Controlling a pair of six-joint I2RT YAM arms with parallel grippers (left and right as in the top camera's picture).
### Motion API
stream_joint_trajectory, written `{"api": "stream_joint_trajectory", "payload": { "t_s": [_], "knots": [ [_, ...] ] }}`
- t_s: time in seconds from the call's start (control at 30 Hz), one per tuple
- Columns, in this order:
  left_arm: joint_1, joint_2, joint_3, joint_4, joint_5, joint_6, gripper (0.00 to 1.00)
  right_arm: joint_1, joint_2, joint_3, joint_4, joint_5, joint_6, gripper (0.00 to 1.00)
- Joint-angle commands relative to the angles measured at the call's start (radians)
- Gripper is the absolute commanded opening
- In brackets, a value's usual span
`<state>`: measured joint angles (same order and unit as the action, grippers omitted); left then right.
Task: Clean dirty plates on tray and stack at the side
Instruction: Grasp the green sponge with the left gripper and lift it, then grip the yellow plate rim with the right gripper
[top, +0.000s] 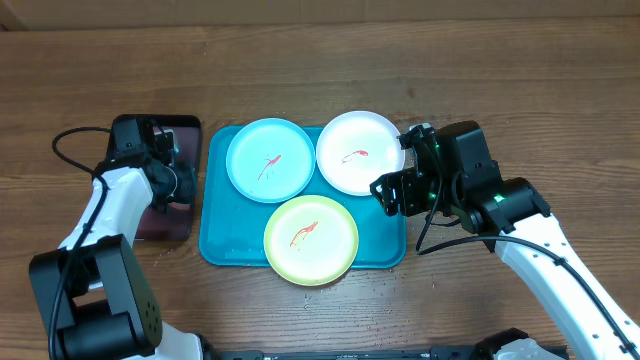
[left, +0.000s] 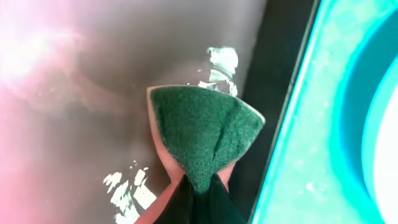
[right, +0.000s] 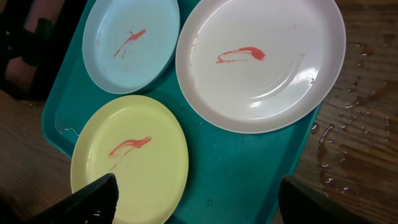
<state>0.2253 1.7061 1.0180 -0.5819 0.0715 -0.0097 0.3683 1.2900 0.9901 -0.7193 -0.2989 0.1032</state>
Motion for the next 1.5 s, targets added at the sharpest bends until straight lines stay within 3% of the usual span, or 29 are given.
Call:
{"api": "stream_joint_trajectory", "payload": {
  "t_s": [0.0, 0.5, 0.77, 0.83, 0.9, 1.03, 1.17, 1.3, 1.47],
  "knots": [
    [0.002, -0.018, -0.009, -0.04, 0.053, -0.02, 0.04, 0.005, -0.004, 0.028, -0.003, 0.011, -0.007, 0.84],
    [0.003, -0.031, -0.002, -0.156, 0.054, -0.02, 0.04, 0.005, -0.004, 0.028, -0.009, 0.01, -0.007, 0.84],
    [0.004, -0.174, 0.087, -0.207, 0.051, -0.02, 0.04, 0.006, 0.008, 0.028, -0.06, 0.01, -0.008, 0.83],
    [0.004, -0.198, 0.087, -0.212, 0.052, -0.02, 0.13, 0.016, 0.021, 0.028, -0.071, 0.01, -0.008, 0.82],
    [0.004, -0.202, 0.087, -0.226, 0.052, -0.02, 0.16, 0.033, 0.041, 0.028, -0.08, 0.01, -0.011, 0.82],
    [0.004, -0.203, 0.087, -0.258, 0.052, -0.02, 0.04, 0.093, 0.111, 0.028, -0.076, 0.01, -0.05, 0.82],
    [0.003, -0.203, 0.087, -0.257, 0.057, -0.021, 0.04, 0.143, 0.197, 0.028, -0.058, 0.015, -0.052, 0.79],
    [0.003, -0.203, 0.087, -0.255, 0.056, -0.021, 0.04, 0.168, 0.268, 0.028, -0.026, 0.013, -0.05, 0.7],
    [0.003, -0.203, 0.087, -0.255, 0.057, -0.021, 0.04, 0.192, 0.315, 0.025, -0.015, 0.014, -0.031, 0.69]
  ]
}}
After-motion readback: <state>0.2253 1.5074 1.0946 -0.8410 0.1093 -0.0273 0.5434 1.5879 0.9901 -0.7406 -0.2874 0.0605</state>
